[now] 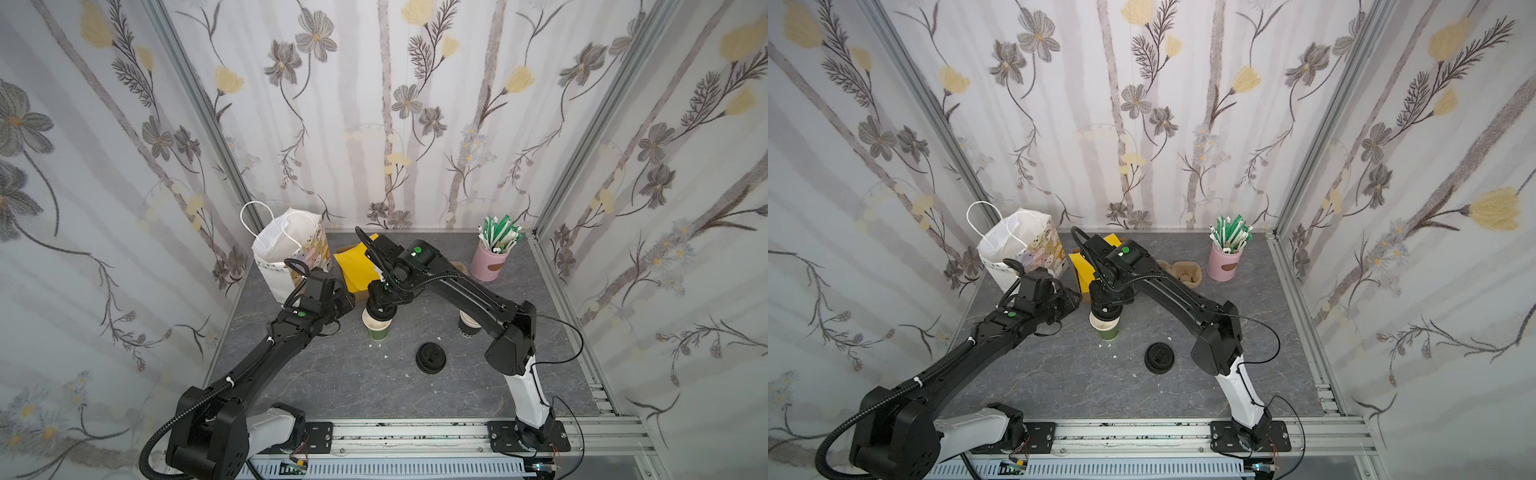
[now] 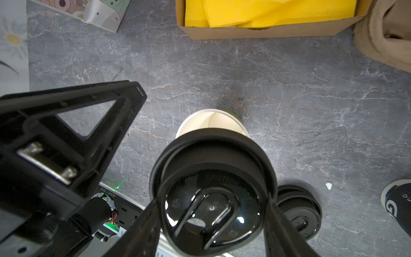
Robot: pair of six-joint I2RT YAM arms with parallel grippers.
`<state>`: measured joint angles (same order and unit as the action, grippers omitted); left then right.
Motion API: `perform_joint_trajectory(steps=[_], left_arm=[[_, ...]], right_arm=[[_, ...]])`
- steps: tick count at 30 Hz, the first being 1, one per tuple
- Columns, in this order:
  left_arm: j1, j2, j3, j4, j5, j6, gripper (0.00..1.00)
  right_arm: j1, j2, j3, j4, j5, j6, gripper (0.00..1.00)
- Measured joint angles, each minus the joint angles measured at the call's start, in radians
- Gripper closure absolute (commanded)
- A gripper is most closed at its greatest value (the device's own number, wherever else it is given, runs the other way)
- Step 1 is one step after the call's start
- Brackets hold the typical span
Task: Pack a coffee takeout order
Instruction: Place the lid on the coffee cup.
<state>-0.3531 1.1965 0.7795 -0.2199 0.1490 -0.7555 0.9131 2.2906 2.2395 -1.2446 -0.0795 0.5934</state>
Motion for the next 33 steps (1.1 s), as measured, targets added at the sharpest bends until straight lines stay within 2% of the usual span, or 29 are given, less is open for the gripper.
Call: perform_joint_trajectory(steps=[33], left_arm=[[0.002, -0.029, -0.032, 0.0, 0.037, 0.123, 0.62]], right_arm=[[0.03, 0.039, 0.0, -0.008, 0.015, 0.001, 0.47]])
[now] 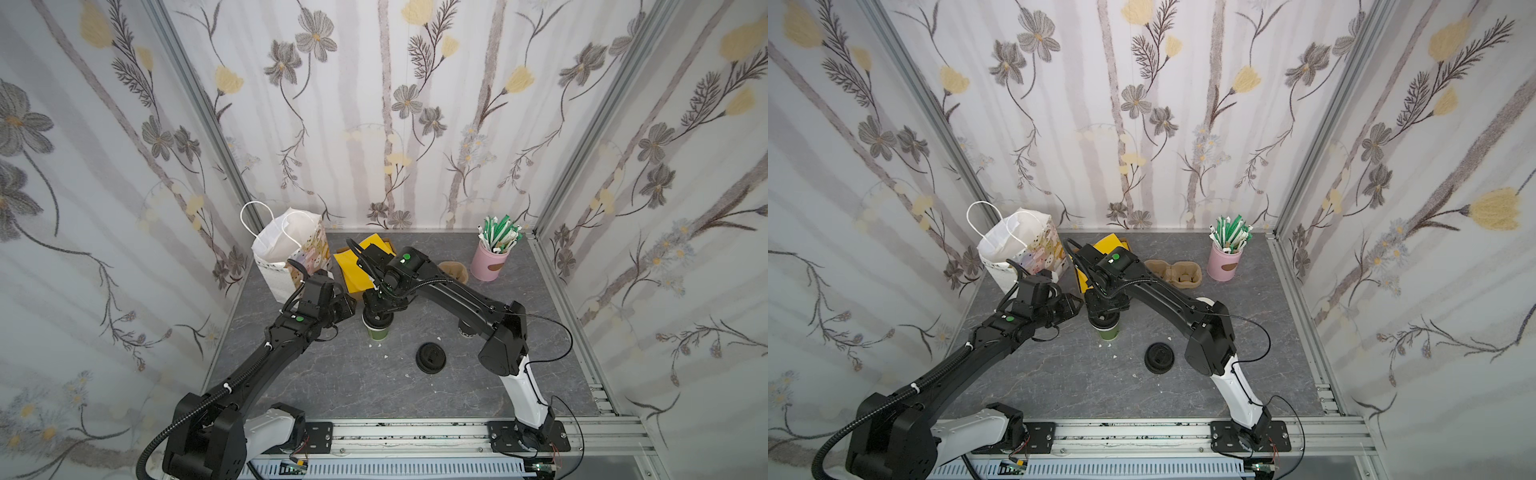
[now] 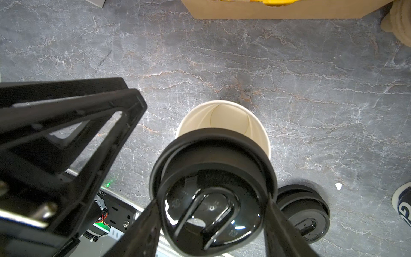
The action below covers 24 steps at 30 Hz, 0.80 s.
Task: Pack a coffee takeout order
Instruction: Place the lid on the coffee cup.
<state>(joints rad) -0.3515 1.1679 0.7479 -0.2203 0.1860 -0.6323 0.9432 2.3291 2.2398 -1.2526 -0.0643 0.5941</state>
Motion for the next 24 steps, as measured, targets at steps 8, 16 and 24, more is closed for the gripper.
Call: perform_joint_trajectory(steps=[8, 16, 24], left_arm=[[0.005, 0.002, 0.002, 0.0, -0.008, 0.0, 0.63], [0.013, 0.002, 0.002, 0.0, -0.012, -0.007, 0.63], [0.015, -0.005, -0.012, 0.0, -0.019, -0.007, 0.63]], right_arm=[[0.0, 0.0, 0.003, -0.002, 0.0, 0.0, 0.47], [0.005, 0.001, 0.029, -0.007, 0.012, 0.005, 0.47], [0.011, 0.025, 0.034, -0.011, 0.04, 0.021, 0.46]])
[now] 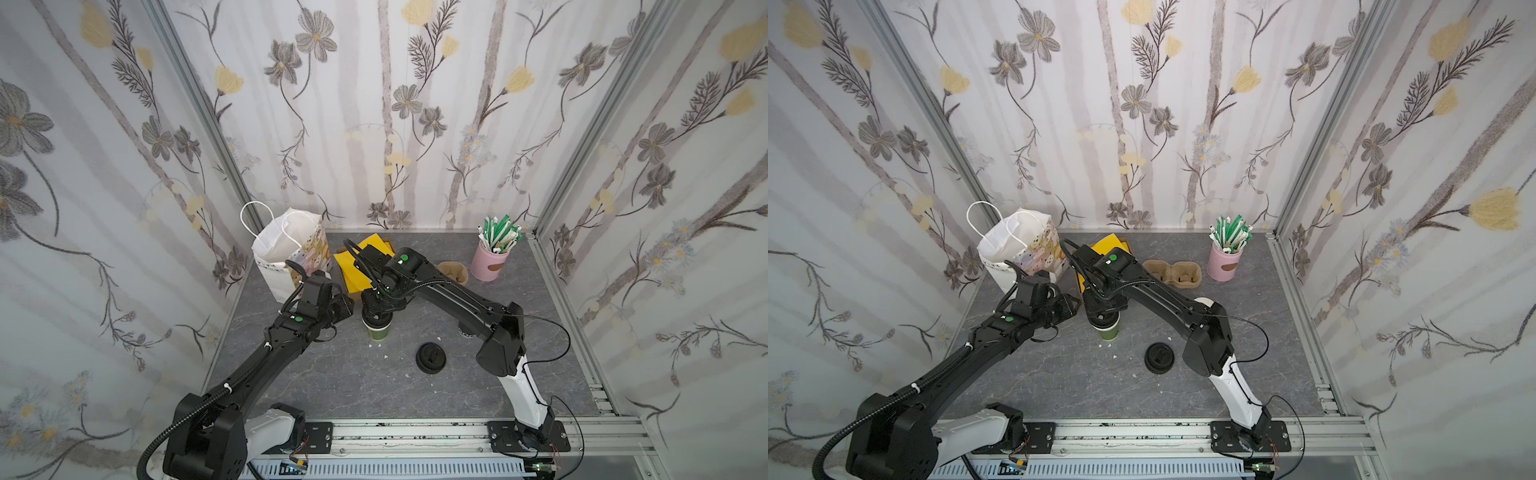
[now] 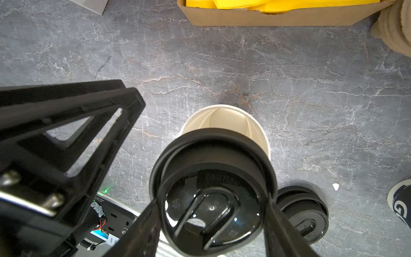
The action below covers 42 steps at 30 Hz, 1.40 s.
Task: Pack a coffee takeout order
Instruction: Place the lid on the coffee cup.
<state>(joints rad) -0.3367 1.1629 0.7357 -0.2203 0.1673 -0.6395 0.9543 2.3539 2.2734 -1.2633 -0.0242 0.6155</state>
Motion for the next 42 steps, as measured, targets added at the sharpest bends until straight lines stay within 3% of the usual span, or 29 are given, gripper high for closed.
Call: perform_joint_trajectory(steps=[42], left_arm=[[0.008, -0.033, -0.012, -0.017, -0.018, 0.032, 0.63]], right_arm=[[0.001, 0.071, 0.04, -0.016, 0.034, 0.012, 0.4]])
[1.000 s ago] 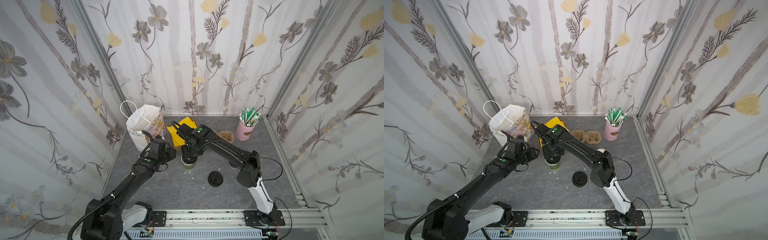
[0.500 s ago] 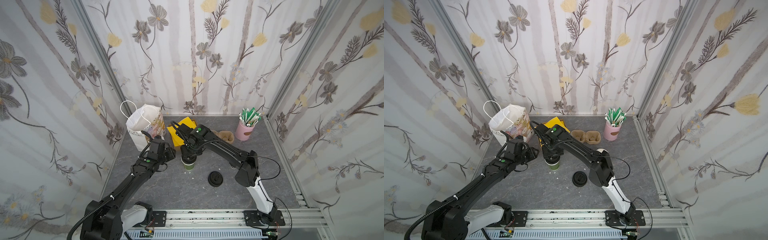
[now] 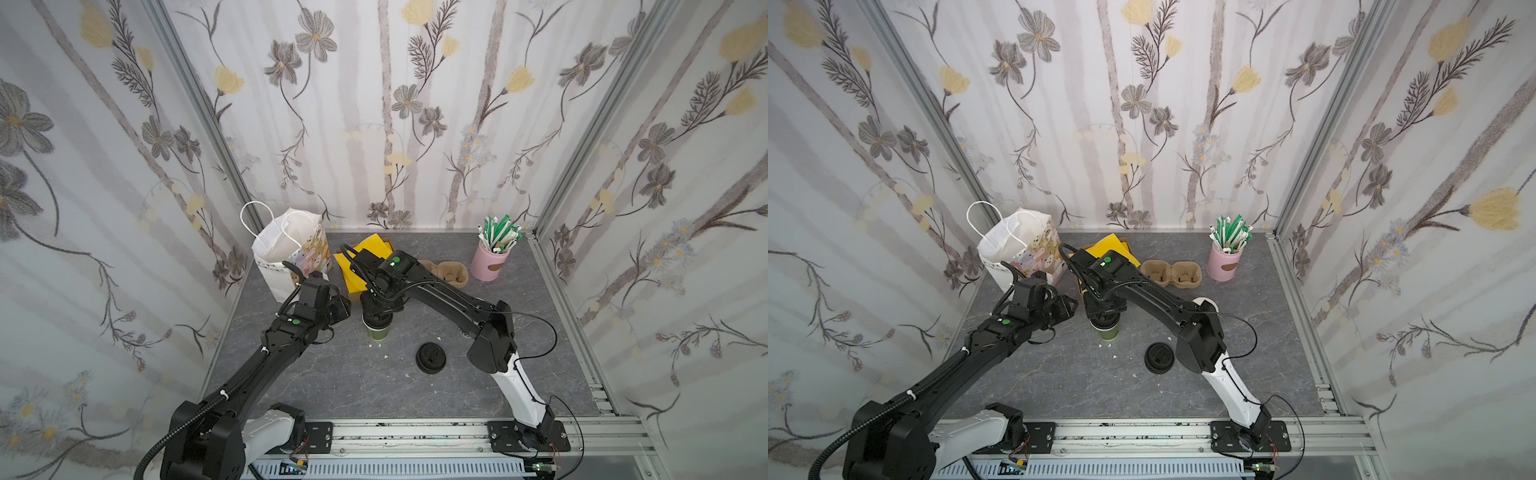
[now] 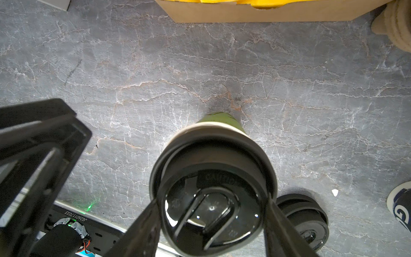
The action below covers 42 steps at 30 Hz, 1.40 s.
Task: Pack a coffee takeout order
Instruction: Place the lid on the coffee cup.
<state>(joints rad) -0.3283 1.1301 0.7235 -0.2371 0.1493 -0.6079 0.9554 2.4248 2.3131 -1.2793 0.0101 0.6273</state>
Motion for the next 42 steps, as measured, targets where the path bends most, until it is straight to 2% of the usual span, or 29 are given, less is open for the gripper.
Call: perform_joint_trajectory(steps=[26, 42], left_arm=[[0.0, 0.0, 0.001, -0.006, -0.007, 0.006, 0.63], [0.001, 0.0, 0.002, -0.007, -0.011, 0.006, 0.63]], right_arm=[[0.0, 0.011, 0.005, -0.003, 0.0, 0.0, 0.32], [0.0, 0.011, 0.005, 0.005, -0.004, 0.0, 0.19]])
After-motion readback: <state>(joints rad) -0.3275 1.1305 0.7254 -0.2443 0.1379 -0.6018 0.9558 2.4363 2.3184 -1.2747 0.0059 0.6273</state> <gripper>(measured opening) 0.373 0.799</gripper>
